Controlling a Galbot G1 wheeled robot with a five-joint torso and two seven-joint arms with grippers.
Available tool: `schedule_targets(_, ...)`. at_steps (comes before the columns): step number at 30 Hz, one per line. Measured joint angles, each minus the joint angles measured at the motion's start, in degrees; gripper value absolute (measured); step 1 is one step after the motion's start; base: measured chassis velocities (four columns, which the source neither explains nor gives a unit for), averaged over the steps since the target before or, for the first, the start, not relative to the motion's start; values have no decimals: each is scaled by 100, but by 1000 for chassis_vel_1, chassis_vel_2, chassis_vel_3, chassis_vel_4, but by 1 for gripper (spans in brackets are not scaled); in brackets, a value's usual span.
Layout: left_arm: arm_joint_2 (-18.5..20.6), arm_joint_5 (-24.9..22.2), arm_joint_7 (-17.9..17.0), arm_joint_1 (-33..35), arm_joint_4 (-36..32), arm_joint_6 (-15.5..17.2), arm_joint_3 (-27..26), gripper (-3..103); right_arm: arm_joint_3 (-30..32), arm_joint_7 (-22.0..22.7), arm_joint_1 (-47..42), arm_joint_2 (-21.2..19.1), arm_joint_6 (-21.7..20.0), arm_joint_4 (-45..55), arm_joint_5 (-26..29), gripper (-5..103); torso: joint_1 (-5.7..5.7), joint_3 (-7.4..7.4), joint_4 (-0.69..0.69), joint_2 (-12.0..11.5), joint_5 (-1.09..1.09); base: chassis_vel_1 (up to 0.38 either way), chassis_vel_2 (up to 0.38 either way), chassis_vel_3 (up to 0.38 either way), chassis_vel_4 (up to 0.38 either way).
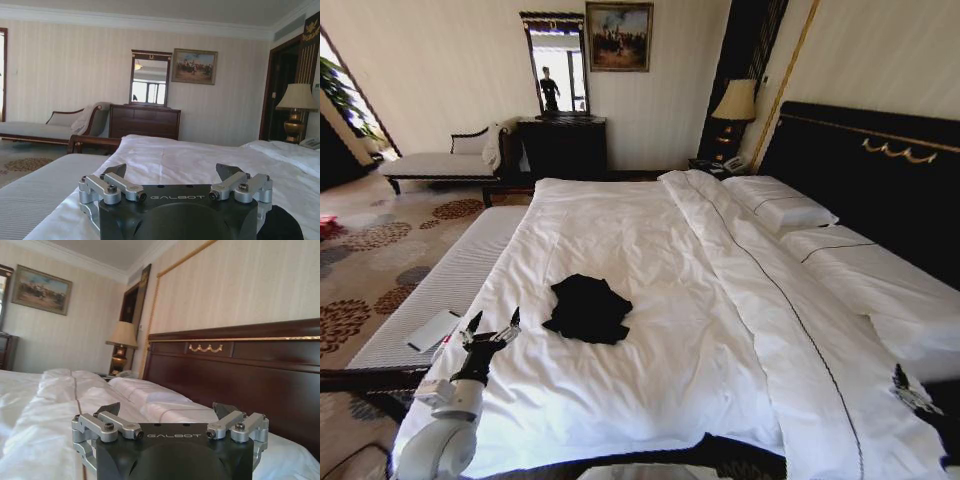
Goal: Fold the clothes on the bed.
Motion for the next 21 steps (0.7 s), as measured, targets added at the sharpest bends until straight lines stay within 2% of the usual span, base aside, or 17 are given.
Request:
schedule_targets(3, -6, 99, 77, 168, -93, -13, -2, 100, -48, -173, 60, -138, -131, 138, 23, 100, 0, 0, 0, 0, 0, 0, 0, 0, 0)
schedule_targets(9, -19, 361, 193, 340, -216, -153, -20, 100, -313, -497, 256, -464, -286, 387, 467, 100, 0, 0, 0, 0, 0, 0, 0, 0, 0)
schedule_targets(14, -17, 479, 283, 396, -233, -239, -34, 100, -521, -647, 408, -597, -389, 530, 625, 100, 0, 0, 0, 0, 0, 0, 0, 0, 0)
schedule_targets(21, 5, 688, 315, 430, -272, -298, 6, 100, -948, -776, 693, -790, -565, 701, 421, 100, 0, 0, 0, 0, -1, 0, 0, 0, 0)
